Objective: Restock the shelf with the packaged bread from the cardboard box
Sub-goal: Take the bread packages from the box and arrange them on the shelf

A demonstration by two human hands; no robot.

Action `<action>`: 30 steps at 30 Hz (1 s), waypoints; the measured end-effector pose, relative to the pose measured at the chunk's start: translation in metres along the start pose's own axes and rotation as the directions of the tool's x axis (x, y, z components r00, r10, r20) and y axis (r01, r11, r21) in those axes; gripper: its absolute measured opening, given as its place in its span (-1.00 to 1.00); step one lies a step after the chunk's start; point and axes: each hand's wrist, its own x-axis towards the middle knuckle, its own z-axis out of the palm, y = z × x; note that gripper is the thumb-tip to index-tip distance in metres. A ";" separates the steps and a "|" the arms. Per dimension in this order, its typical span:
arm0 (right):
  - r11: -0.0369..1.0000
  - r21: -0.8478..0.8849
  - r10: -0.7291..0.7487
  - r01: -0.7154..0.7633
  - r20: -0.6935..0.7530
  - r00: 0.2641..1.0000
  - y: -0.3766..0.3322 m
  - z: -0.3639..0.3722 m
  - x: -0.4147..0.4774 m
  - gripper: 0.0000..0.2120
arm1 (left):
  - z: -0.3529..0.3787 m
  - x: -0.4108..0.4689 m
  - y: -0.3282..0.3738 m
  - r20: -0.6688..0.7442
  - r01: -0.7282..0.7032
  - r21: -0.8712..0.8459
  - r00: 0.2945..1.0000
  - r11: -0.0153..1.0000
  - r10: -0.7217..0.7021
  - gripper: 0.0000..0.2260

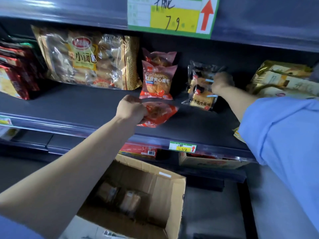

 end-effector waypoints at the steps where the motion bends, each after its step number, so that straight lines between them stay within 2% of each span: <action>1: 0.999 0.016 0.053 -0.052 -0.089 0.995 0.002 0.004 0.003 -0.66 | -0.001 0.001 -0.002 0.002 -0.004 -0.001 1.000 1.000 0.004 -0.72; 3: 0.989 0.073 0.143 -0.130 -0.204 0.968 0.001 0.004 0.000 -0.68 | -0.002 0.001 -0.004 0.010 -0.011 0.003 1.000 1.000 0.011 -0.72; 4: 0.989 0.084 0.137 -0.120 -0.239 0.961 -0.001 0.001 -0.006 -0.68 | -0.002 0.000 -0.004 0.015 -0.016 0.005 1.000 1.000 0.016 -0.72; 6: 0.991 0.120 0.085 -0.056 -0.250 0.965 -0.006 -0.006 -0.016 -0.68 | -0.004 -0.001 -0.003 0.034 -0.049 -0.004 0.998 0.999 0.049 -0.72; 9: 0.957 0.279 -0.011 0.076 -0.226 0.974 -0.019 -0.011 -0.027 -0.76 | -0.007 -0.003 -0.003 0.081 -0.109 -0.069 0.990 0.992 0.115 -0.70; 11: 0.893 0.431 -0.067 0.129 -0.155 0.986 -0.031 -0.009 -0.035 -0.85 | -0.009 -0.004 -0.002 0.105 -0.173 -0.114 0.977 0.978 0.185 -0.68; 12: 0.855 0.507 -0.078 0.107 -0.078 0.994 -0.036 -0.009 -0.041 -0.87 | -0.010 -0.005 -0.001 0.117 -0.213 -0.136 0.967 0.968 0.229 -0.65; 14: 0.782 0.623 -0.084 -0.035 0.162 0.983 -0.046 -0.010 -0.054 -0.81 | -0.013 -0.010 0.002 0.131 -0.308 -0.177 0.934 0.935 0.332 -0.61; 16: 0.733 0.636 -0.089 -0.239 0.438 0.894 -0.052 -0.010 -0.063 -0.61 | -0.017 -0.014 0.005 0.134 -0.407 -0.173 0.892 0.897 0.431 -0.61; 18: 0.671 0.640 -0.132 -0.374 0.600 0.789 -0.055 -0.011 -0.068 -0.49 | -0.023 -0.017 0.005 0.145 -0.501 -0.143 0.842 0.853 0.519 -0.62; 21: 0.564 0.707 -0.271 -0.425 0.646 0.714 -0.059 -0.015 -0.072 -0.51 | -0.031 -0.017 -0.003 0.161 -0.599 -0.084 0.781 0.796 0.604 -0.65; 23: 0.571 0.728 -0.380 -0.380 0.645 0.663 -0.065 -0.021 -0.077 -0.53 | -0.036 -0.018 -0.012 0.191 -0.640 -0.031 0.750 0.768 0.633 -0.64; 26: 0.625 0.721 -0.465 -0.300 0.652 0.599 -0.071 -0.026 -0.080 -0.23 | -0.041 -0.016 -0.023 0.246 -0.666 0.033 0.728 0.746 0.640 -0.61; 28: 0.654 0.714 -0.501 -0.251 0.657 0.564 -0.074 -0.029 -0.086 -0.21 | -0.045 -0.014 -0.027 0.250 -0.676 0.074 0.724 0.733 0.643 -0.62; 30: 0.651 0.711 -0.527 -0.266 0.675 0.516 -0.077 -0.031 -0.090 -0.26 | -0.050 -0.012 -0.029 0.244 -0.681 0.119 0.726 0.723 0.643 -0.65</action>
